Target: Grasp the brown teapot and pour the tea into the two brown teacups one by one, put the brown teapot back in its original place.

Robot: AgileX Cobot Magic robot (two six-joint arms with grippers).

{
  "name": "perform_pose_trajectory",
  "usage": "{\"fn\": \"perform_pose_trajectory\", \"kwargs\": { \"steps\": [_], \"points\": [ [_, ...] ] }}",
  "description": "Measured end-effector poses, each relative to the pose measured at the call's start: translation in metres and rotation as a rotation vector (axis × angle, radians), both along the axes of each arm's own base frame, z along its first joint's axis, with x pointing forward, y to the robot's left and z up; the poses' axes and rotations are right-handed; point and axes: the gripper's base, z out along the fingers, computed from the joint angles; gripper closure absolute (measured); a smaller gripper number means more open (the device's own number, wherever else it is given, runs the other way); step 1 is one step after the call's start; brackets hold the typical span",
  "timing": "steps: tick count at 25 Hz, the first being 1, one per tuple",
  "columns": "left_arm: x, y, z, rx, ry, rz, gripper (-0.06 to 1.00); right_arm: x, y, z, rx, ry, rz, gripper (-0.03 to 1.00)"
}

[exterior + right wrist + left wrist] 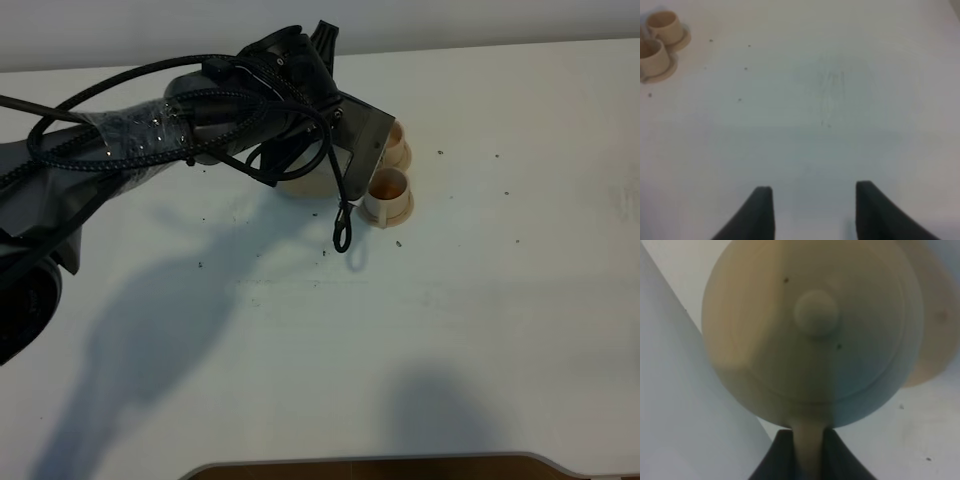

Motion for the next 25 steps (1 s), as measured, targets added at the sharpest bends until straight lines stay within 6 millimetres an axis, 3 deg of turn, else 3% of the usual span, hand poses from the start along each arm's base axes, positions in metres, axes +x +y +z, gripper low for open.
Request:
{"fn": "perform_pose_trajectory", "kwargs": {
  "steps": [25],
  "points": [
    [-0.0006,-0.0023,0.0004,0.055,-0.011,-0.075,0.84,0.0000,0.0000,0.0000,0.000,0.000,0.000,0.57]
  ]
}}
